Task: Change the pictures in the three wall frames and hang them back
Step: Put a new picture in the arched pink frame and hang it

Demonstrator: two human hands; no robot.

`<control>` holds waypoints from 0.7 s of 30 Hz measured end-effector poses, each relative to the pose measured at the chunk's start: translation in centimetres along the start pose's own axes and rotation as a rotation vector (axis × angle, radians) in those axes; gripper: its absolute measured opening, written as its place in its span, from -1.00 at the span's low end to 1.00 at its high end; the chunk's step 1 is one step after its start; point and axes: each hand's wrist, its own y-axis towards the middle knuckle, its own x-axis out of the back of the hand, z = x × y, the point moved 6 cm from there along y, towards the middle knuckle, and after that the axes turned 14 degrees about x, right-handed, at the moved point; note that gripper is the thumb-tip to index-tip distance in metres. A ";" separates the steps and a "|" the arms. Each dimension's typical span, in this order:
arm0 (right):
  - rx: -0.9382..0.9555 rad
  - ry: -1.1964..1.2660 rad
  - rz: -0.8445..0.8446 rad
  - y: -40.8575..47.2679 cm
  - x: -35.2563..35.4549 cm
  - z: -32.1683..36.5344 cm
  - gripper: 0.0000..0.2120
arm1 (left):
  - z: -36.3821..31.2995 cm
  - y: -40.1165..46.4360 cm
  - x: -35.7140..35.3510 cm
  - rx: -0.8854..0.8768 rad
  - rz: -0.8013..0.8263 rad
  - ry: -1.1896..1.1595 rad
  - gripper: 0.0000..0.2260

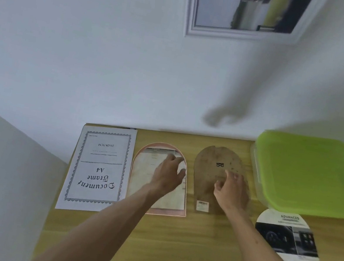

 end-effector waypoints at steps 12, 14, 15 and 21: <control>-0.131 -0.033 0.234 -0.1 0.1 -6.1 -0.41 | -5.3 0.0 -10.9 0.430 0.185 -0.118 -0.50; -0.141 0.005 0.224 0.1 0.2 -6.3 -0.38 | -5.4 0.2 -10.8 0.447 0.174 -0.175 -0.46; -0.143 0.021 0.223 0.2 0.1 -6.2 -0.36 | -5.4 0.2 -10.7 0.475 0.171 -0.228 -0.44; -0.236 0.151 0.164 0.4 -0.1 -6.2 -0.23 | -4.8 0.8 -8.7 0.605 0.056 -0.412 -0.49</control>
